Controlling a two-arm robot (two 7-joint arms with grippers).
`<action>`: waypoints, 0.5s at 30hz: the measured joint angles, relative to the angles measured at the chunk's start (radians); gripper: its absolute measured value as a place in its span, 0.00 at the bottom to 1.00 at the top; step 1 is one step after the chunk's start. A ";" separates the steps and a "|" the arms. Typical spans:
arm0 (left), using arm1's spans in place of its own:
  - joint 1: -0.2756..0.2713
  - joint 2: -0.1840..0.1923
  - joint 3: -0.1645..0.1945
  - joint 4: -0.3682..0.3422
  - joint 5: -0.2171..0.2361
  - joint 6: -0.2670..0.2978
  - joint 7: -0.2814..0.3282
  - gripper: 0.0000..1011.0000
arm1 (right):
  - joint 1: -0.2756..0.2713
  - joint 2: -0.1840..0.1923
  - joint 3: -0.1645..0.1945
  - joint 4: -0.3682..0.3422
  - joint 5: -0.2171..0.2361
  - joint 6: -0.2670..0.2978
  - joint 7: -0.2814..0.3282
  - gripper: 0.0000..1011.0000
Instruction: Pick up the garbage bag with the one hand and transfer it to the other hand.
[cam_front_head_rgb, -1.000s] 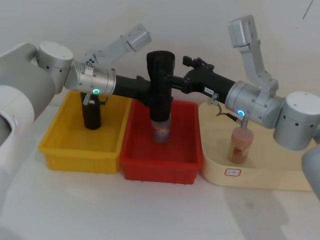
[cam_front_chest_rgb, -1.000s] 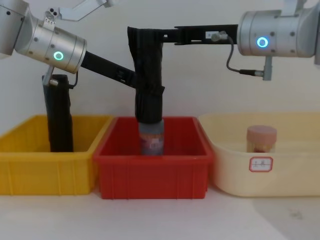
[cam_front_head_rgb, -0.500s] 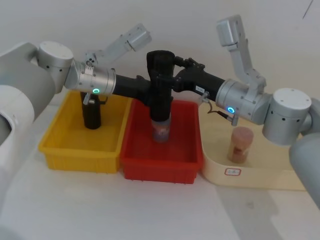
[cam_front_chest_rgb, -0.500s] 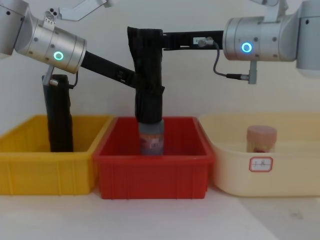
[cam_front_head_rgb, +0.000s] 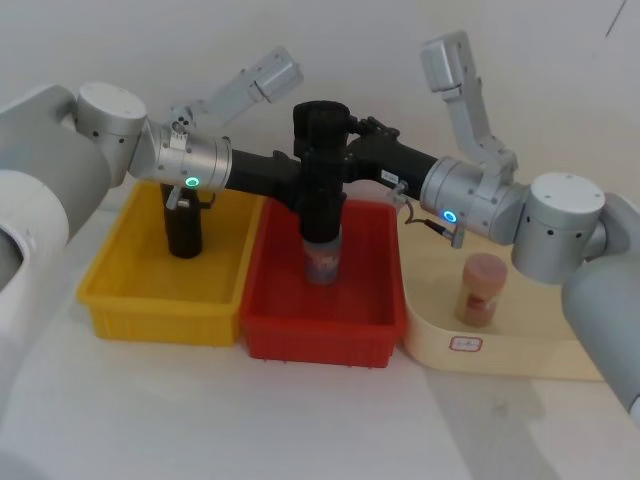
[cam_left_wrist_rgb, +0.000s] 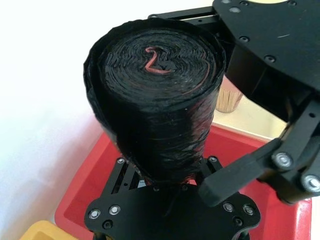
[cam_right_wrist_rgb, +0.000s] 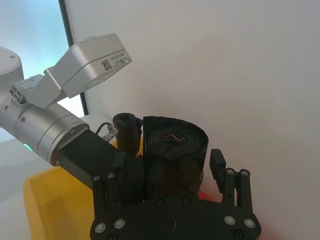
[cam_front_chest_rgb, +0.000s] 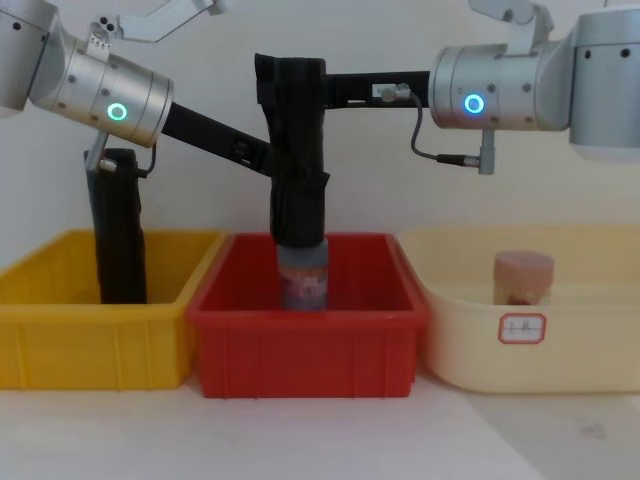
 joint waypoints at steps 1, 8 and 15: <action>0.000 0.000 0.000 0.000 0.000 0.000 0.000 0.40 | 0.002 -0.002 0.000 0.005 0.000 -0.002 0.002 0.99; 0.000 0.000 0.000 0.000 0.000 0.000 0.000 0.40 | 0.020 -0.021 -0.001 0.050 -0.007 -0.018 0.010 0.99; 0.000 0.000 0.000 0.000 0.000 0.000 0.000 0.40 | 0.039 -0.039 -0.002 0.093 -0.015 -0.037 0.018 0.99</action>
